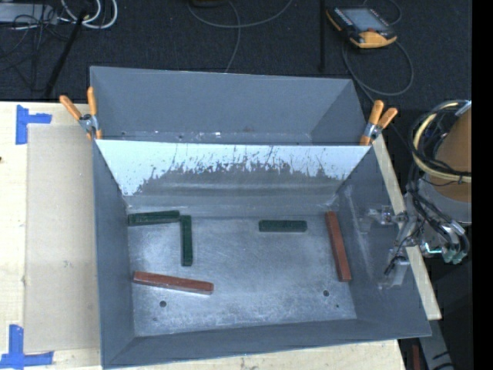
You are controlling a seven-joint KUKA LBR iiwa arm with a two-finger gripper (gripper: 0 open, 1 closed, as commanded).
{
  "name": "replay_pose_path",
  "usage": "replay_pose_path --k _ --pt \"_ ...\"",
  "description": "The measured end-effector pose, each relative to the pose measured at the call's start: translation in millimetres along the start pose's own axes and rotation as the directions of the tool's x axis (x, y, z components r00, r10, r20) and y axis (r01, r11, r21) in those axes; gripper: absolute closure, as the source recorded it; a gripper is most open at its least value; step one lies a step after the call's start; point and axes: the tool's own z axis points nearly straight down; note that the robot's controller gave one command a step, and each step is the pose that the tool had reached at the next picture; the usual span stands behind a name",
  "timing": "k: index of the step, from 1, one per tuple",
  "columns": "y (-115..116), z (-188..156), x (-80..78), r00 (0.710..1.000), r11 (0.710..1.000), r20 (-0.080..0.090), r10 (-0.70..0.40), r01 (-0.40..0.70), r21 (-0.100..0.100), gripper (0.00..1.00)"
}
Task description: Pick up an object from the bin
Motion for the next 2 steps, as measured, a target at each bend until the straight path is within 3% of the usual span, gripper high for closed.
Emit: replay_pose_path --k 1,2 --pt "12 79 -62.6 0.989 0.989 0.005 -0.146 0.146 0.001 0.0" --pt "89 159 -107.4 0.977 0.977 0.005 -0.212 0.212 -0.002 0.0"
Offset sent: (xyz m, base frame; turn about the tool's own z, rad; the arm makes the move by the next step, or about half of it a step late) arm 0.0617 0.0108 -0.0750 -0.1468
